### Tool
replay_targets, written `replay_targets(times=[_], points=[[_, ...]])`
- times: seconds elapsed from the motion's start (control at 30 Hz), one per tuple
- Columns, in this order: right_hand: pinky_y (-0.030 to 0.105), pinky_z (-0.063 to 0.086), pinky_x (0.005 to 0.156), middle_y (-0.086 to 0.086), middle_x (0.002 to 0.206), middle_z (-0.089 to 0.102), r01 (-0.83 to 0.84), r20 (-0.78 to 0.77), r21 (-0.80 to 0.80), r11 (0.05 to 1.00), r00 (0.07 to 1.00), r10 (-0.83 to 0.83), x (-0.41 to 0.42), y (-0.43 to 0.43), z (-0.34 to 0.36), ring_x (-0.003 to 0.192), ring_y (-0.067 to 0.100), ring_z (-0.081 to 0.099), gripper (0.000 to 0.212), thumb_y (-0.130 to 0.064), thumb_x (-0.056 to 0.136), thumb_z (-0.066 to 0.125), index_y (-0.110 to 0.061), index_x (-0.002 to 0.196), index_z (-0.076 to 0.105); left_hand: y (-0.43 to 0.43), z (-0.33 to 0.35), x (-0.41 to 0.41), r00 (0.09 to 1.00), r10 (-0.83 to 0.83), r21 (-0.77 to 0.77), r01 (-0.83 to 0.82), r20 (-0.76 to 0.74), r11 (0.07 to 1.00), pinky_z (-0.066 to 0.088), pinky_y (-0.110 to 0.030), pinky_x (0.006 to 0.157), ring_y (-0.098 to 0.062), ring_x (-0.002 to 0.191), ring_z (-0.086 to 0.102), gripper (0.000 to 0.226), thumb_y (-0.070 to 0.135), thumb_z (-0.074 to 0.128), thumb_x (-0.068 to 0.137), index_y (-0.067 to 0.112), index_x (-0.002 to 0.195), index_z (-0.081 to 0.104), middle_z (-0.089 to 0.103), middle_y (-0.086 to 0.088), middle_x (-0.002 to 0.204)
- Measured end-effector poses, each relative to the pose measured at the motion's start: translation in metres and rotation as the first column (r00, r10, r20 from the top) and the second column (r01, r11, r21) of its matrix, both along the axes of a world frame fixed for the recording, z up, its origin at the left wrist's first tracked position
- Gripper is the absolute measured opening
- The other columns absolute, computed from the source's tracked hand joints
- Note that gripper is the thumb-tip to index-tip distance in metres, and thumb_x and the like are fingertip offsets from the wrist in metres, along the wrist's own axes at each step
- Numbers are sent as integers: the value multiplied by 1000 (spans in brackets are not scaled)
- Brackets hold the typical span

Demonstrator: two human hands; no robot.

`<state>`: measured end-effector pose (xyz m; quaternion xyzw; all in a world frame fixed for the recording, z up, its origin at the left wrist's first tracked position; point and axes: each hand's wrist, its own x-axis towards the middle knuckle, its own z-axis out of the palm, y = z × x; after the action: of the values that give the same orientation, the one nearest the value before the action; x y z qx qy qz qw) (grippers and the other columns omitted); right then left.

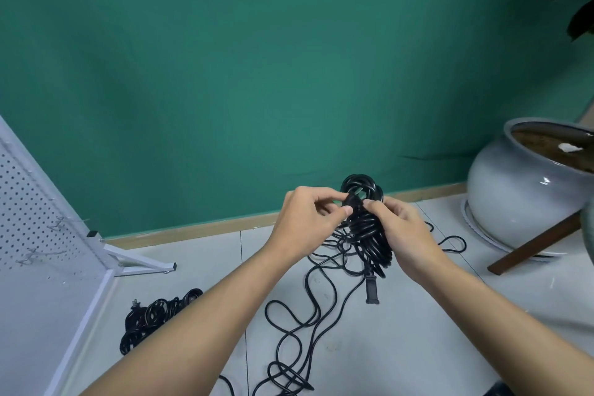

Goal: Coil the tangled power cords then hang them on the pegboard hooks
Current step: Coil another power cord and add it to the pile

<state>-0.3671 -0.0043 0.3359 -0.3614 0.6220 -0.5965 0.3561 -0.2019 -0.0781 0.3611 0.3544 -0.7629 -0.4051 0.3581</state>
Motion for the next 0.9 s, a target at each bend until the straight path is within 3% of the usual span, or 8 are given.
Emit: replay_targets(times=[0.17, 0.3, 0.4, 0.57, 0.77, 0.9], points=[[51, 54, 94, 17, 99, 77, -17, 21, -23, 1000, 1000, 17, 6, 2, 0, 88, 25, 71, 16, -22, 98, 65, -14, 95, 78, -3, 3, -2, 991, 32, -48, -26, 132, 999, 42, -8, 57, -2, 55, 53, 14, 25, 81, 88, 24, 101, 82, 74, 0, 73], [56, 54, 96, 20, 98, 76, -16, 9, -22, 1000, 1000, 17, 10, 4, 1, 87, 29, 70, 15, -21, 97, 66, -14, 92, 79, -5, 4, -3, 978, 62, -63, -50, 201, 997, 39, -6, 55, -2, 52, 54, 14, 26, 79, 88, 22, 101, 82, 70, 7, 66], [56, 56, 91, 20, 94, 76, 0, -4, -25, 1000, 1000, 0, 13, 3, 2, 82, 29, 69, 15, -20, 96, 67, -14, 88, 78, -6, 4, -4, 964, 94, -112, -68, 248, 991, 45, -14, 61, -5, 56, 59, 11, 26, 78, 88, 20, 97, 81, 71, 5, 67], [50, 55, 89, 11, 86, 75, -18, -28, -7, 1000, 999, 18, 10, 4, 2, 79, 23, 68, 14, -20, 97, 67, -12, 91, 78, -9, 0, 7, 983, 2, -44, 6, 184, 999, 44, -7, 63, -1, 65, 65, 10, 26, 78, 90, 18, 95, 83, 75, 9, 75], [56, 53, 101, 9, 97, 78, -59, -46, -20, 998, 997, 58, 14, 3, -4, 101, 34, 72, 12, -22, 97, 68, -21, 94, 79, -9, -3, 4, 991, 45, 2, -46, 129, 999, 36, -9, 54, 1, 51, 52, 26, 37, 80, 88, 18, 70, 76, 64, 11, 56], [58, 52, 98, 16, 95, 77, -55, -19, -9, 998, 998, 55, 15, 3, -3, 87, 28, 71, 12, -21, 96, 68, -17, 91, 79, -13, -2, 2, 981, 32, 38, -40, 191, 999, 43, -17, 53, -4, 52, 52, 30, 42, 79, 87, 18, 70, 73, 68, 3, 62]])
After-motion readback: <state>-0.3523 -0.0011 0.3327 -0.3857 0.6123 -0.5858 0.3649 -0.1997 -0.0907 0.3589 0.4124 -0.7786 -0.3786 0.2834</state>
